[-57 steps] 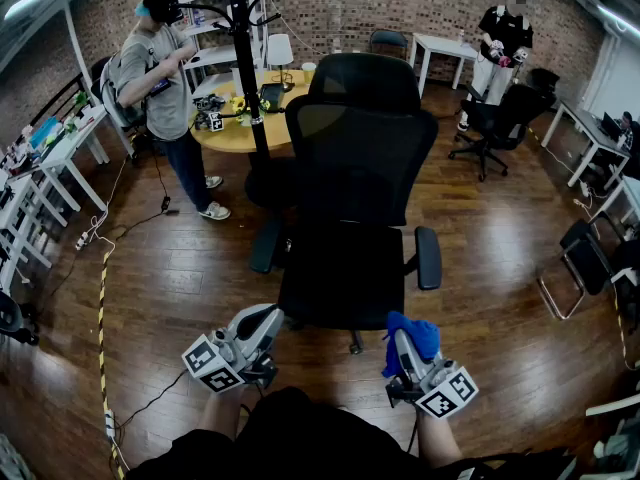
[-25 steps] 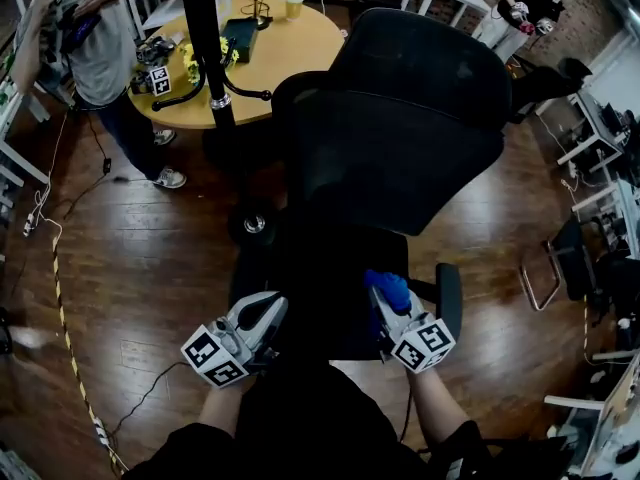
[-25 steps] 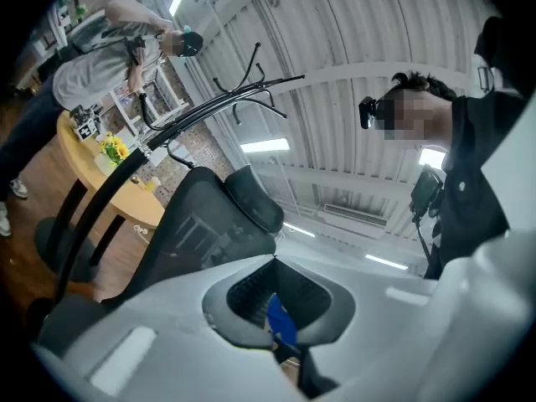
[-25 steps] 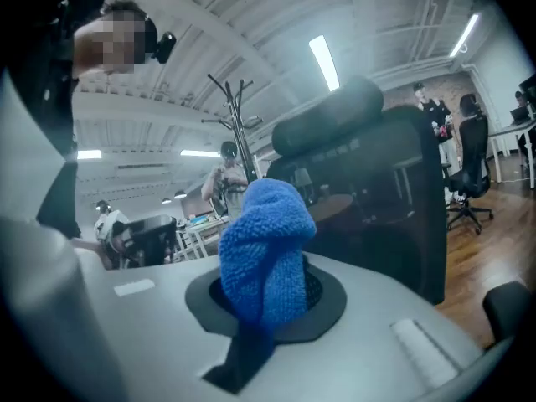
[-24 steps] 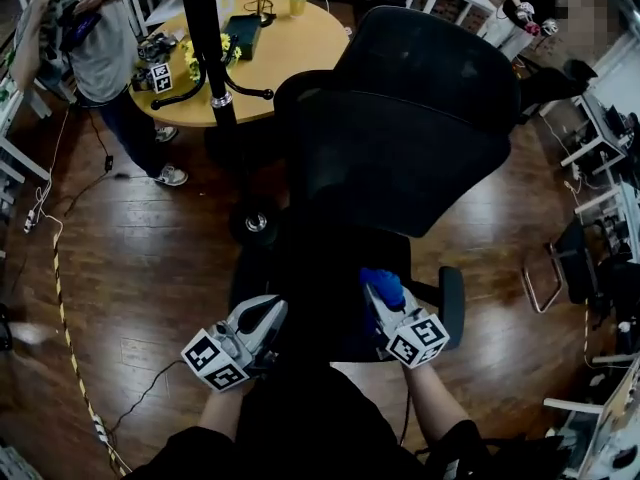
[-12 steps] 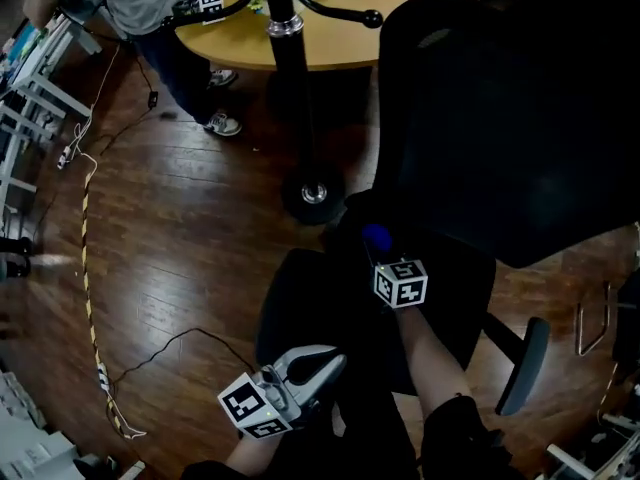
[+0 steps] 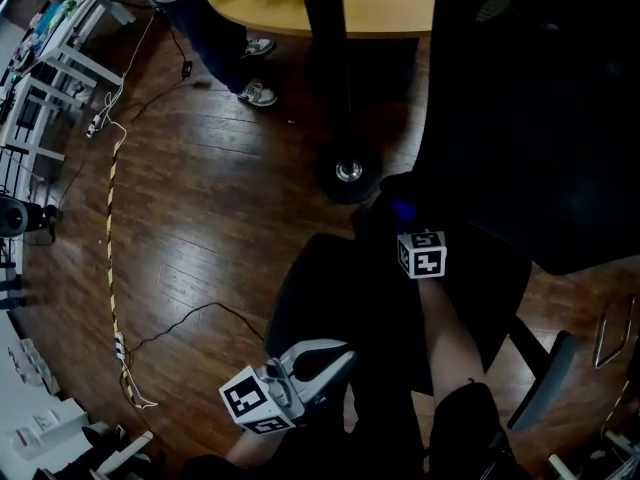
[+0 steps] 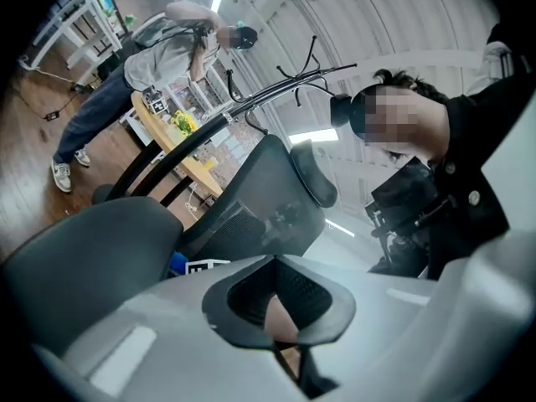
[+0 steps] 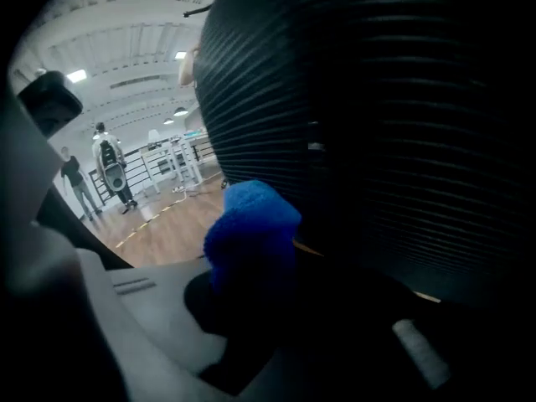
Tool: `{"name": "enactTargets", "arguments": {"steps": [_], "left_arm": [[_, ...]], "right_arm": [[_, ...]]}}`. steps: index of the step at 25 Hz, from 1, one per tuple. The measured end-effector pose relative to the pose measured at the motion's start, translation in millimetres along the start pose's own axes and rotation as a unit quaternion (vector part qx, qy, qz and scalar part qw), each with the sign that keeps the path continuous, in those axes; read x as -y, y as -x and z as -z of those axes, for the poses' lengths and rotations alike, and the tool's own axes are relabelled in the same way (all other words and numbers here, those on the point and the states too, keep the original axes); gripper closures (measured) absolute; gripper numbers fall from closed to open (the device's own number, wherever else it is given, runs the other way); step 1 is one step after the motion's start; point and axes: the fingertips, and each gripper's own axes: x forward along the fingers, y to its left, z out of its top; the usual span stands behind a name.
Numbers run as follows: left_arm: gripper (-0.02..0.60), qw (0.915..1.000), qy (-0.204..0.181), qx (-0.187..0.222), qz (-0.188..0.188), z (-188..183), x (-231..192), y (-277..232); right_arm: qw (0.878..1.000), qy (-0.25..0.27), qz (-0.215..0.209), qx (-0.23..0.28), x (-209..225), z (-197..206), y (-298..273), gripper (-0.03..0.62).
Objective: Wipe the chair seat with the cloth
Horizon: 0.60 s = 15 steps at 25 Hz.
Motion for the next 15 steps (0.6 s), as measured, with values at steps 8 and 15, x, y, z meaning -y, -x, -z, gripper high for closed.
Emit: {"name": "enactTargets", "arguments": {"steps": [8,15], "left_arm": [[0.589,0.9990,-0.012,-0.034,0.027,20,-4,-37],[0.589,0.9954,-0.028,-0.075,0.053,42,-3,-91]], "right_arm": [[0.989,-0.073,0.121,-0.036,134,90,82,0.560],[0.968,-0.097,0.226,-0.057,232,141,182,0.560]]}}
